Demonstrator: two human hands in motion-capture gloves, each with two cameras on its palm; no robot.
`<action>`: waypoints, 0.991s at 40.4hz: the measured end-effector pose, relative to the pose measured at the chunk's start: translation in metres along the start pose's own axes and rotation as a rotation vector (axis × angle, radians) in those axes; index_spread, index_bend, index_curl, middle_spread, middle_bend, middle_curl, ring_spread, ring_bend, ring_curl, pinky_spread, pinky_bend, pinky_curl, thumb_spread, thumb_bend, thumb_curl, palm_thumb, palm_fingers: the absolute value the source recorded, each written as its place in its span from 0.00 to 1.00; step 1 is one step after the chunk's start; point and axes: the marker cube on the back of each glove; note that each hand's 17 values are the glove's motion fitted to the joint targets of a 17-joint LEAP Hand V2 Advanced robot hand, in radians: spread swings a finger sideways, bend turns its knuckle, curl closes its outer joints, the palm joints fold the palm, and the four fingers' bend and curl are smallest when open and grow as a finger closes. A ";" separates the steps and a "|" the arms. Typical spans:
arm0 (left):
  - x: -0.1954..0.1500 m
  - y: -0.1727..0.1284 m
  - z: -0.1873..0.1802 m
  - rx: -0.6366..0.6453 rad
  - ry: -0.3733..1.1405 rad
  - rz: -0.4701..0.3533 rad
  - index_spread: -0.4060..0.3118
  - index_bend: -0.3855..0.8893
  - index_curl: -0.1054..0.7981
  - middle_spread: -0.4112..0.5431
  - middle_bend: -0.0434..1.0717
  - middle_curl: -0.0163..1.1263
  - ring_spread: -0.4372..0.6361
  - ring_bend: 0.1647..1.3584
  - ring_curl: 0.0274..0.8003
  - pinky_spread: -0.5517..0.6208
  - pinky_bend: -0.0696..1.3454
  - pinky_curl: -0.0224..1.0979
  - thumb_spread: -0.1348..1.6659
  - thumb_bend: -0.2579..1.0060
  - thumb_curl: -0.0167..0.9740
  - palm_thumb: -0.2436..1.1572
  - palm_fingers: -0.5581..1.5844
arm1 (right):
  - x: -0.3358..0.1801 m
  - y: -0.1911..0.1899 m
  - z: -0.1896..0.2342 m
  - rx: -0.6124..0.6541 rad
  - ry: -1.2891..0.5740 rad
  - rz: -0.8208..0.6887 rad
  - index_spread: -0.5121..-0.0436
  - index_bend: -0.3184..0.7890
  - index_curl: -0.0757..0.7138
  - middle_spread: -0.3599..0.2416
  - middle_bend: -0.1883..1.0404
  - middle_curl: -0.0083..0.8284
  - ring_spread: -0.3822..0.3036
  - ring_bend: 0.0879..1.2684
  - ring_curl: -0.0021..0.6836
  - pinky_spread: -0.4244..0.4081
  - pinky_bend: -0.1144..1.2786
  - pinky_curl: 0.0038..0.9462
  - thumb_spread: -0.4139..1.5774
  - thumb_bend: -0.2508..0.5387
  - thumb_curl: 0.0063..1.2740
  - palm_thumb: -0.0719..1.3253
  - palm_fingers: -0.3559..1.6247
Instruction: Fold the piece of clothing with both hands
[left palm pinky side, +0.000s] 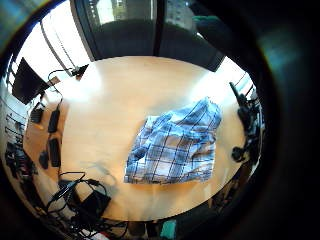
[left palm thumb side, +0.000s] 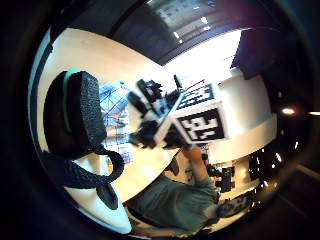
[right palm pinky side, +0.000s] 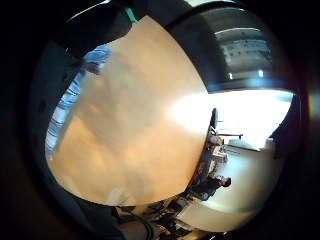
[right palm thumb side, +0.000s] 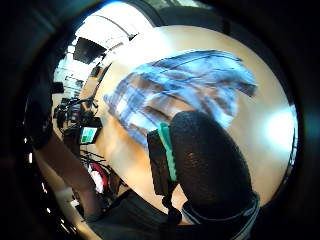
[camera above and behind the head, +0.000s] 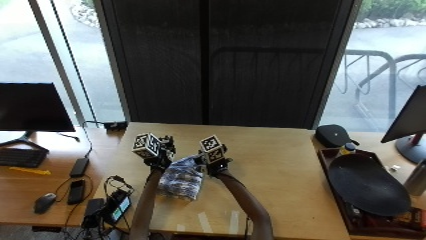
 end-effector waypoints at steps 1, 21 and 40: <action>0.003 0.002 0.001 -0.011 -0.012 0.008 0.40 0.42 0.48 0.43 0.21 0.38 0.63 0.26 0.37 0.78 0.36 0.36 0.95 0.35 0.28 0.37 0.39 | 0.014 0.008 -0.004 -0.005 0.058 0.066 0.26 0.42 0.34 0.51 0.27 0.37 0.67 0.20 0.45 0.77 0.63 0.39 0.87 0.26 0.23 0.31 0.26; 0.054 0.034 0.018 -0.125 -0.275 0.014 0.40 0.43 0.50 0.44 0.20 0.36 0.65 0.25 0.37 0.78 0.36 0.36 0.92 0.32 0.29 0.37 0.38 | 0.146 0.067 -0.002 0.057 0.108 0.435 0.24 0.43 0.41 0.59 0.29 0.34 0.78 0.25 0.46 0.88 0.60 0.36 0.88 0.30 0.22 0.27 0.26; 0.082 0.030 0.039 -0.098 -0.035 0.177 0.40 0.43 0.51 0.43 0.20 0.35 0.65 0.25 0.37 0.78 0.38 0.36 0.90 0.31 0.31 0.40 0.37 | 0.157 0.082 -0.004 0.098 0.129 0.459 0.24 0.42 0.43 0.61 0.28 0.33 0.79 0.28 0.46 0.88 0.58 0.35 0.88 0.31 0.23 0.30 0.26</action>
